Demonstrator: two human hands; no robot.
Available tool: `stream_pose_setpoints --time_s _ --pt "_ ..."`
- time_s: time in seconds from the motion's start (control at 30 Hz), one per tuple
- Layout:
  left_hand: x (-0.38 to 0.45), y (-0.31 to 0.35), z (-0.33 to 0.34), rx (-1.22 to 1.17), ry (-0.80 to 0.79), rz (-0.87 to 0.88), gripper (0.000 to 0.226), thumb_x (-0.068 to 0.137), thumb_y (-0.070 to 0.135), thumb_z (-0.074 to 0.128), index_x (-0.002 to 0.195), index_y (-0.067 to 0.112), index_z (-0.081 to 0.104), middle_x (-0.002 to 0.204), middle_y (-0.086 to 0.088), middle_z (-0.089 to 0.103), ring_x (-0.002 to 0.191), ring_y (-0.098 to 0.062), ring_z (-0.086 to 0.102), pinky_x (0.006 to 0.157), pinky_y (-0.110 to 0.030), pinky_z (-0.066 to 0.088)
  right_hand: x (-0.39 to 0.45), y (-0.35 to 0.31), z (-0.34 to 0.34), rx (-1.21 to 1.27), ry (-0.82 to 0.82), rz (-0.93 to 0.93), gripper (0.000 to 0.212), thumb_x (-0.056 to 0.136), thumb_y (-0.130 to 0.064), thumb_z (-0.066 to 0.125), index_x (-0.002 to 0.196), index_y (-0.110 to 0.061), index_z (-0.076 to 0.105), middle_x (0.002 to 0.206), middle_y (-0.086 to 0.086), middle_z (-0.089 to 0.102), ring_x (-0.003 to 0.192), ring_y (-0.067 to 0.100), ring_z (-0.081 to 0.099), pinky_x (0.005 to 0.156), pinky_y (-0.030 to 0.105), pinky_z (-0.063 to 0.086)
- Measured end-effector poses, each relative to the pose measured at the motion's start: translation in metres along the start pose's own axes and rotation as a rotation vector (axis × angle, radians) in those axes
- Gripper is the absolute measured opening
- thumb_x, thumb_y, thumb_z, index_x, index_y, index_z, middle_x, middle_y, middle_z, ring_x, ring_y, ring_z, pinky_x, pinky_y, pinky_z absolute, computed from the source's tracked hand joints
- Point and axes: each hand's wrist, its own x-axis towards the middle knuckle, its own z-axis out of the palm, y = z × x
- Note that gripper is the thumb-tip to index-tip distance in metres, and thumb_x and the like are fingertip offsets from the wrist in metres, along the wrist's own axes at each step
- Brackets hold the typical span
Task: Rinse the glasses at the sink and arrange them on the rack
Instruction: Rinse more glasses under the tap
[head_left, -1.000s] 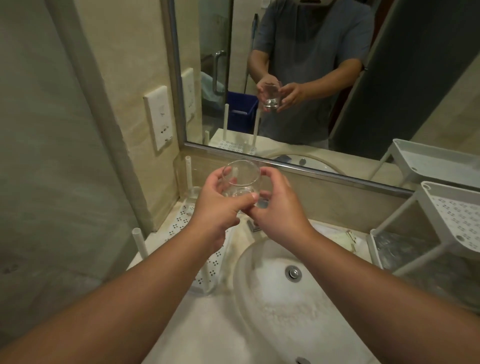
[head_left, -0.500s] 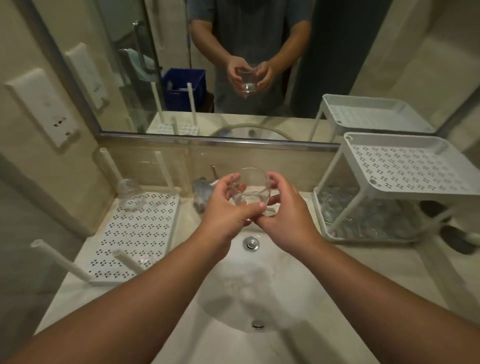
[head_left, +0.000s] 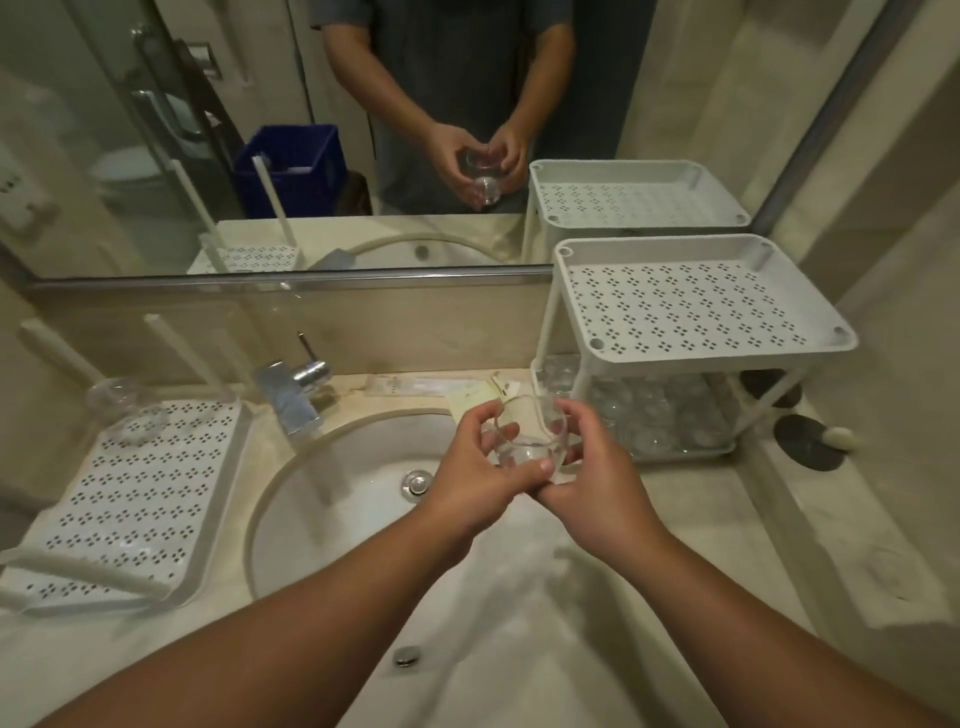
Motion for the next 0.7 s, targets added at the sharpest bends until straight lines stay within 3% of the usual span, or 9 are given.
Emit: stream_pose_setpoints --time_s 0.1,0.3,0.43,0.63,0.7 --pt "0.01 -0.013 0.026 0.058 -0.008 -0.04 0.072 0.073 0.013 0.087 0.127 0.033 0.043 0.133 0.009 0.056 0.113 -0.012 0.063 0.068 -0.018 0.048 0.0 0.025 -0.019 -0.037 -0.021 0.012 0.076 0.067 -0.016 0.08 0.13 -0.038 0.045 0.115 -0.021 0.059 0.091 -0.011 0.058 0.066 0.004 0.043" --pt "0.028 -0.029 0.069 0.199 0.033 -0.073 0.079 0.058 0.03 0.087 0.126 0.035 0.048 0.111 0.003 0.058 0.093 -0.013 0.067 0.072 -0.026 0.055 0.007 0.065 -0.046 -0.075 -0.04 0.059 0.072 0.067 -0.016 0.078 0.125 -0.041 0.045 0.112 -0.022 0.062 0.091 -0.01 0.059 0.066 0.007 0.046" --pt "0.038 -0.036 0.085 0.238 0.024 -0.11 0.071 0.073 0.026 0.084 0.133 0.039 0.048 0.104 0.002 0.053 0.082 -0.01 0.061 0.067 -0.024 0.053 0.016 0.084 -0.06 -0.105 -0.064 0.084 0.071 0.069 -0.018 0.08 0.124 -0.042 0.043 0.112 -0.021 0.062 0.097 0.001 0.063 0.078 0.024 0.054" --pt "0.05 -0.039 0.105 0.162 -0.016 -0.192 0.076 0.083 0.024 0.075 0.148 0.037 0.038 0.118 -0.001 0.052 0.081 -0.016 0.06 0.064 -0.024 0.05 0.032 0.103 -0.071 -0.215 -0.083 0.098 0.076 0.077 -0.019 0.08 0.134 -0.041 0.035 0.09 -0.022 0.056 0.073 -0.01 0.056 0.059 0.005 0.041" --pt "0.055 -0.039 0.109 0.149 -0.018 -0.221 0.08 0.08 0.027 0.072 0.15 0.038 0.035 0.121 0.001 0.052 0.084 -0.016 0.061 0.066 -0.027 0.051 0.038 0.106 -0.072 -0.246 -0.115 0.088 0.082 0.078 -0.016 0.079 0.138 -0.044 0.031 0.103 -0.019 0.058 0.077 -0.005 0.057 0.061 0.006 0.041"
